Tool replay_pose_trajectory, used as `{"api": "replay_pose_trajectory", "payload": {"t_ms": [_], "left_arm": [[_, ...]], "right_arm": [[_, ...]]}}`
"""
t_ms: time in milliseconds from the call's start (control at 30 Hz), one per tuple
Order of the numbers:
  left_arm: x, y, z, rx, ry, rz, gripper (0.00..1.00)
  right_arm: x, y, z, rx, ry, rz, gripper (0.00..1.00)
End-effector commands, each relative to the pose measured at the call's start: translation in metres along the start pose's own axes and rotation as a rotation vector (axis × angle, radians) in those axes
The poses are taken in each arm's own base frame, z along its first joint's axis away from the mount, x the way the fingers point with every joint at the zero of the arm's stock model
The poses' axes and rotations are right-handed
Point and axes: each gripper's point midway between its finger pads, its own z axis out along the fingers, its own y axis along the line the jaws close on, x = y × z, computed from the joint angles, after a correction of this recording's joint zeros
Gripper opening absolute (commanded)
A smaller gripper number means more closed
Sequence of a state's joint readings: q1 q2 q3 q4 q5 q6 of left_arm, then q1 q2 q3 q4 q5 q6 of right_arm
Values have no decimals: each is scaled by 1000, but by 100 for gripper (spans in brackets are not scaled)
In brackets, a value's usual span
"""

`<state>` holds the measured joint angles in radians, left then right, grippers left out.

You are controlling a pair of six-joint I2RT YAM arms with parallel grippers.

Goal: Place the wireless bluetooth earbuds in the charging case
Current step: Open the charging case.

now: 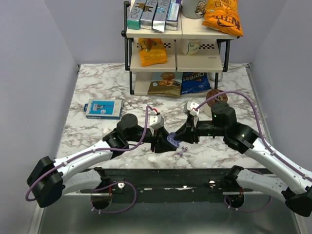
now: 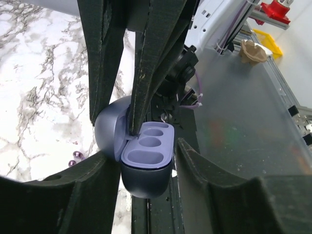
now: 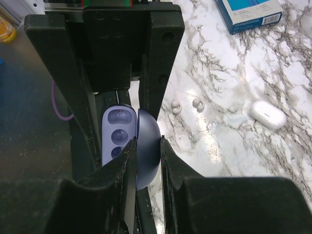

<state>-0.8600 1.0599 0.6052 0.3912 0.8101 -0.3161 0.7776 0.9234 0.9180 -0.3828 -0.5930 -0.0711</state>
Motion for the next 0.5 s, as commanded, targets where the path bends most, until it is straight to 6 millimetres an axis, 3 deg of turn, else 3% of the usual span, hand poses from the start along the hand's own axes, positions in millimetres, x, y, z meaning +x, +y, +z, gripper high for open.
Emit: {"api": "replay_pose_trajectory", "payload": {"t_ms": [0, 233, 400, 467], "left_arm": [[-13, -4, 2, 2, -57, 46, 48], [-11, -5, 1, 2, -66, 50, 27], [-12, -4, 0, -4, -74, 59, 3], [-13, -4, 0, -10, -79, 61, 0]], "right_arm": [[-13, 6, 0, -30, -36, -12, 1], [-11, 6, 1, -30, -35, -8, 1], [-10, 7, 2, -35, -32, -4, 1], [-10, 7, 2, -35, -31, 2, 15]]}}
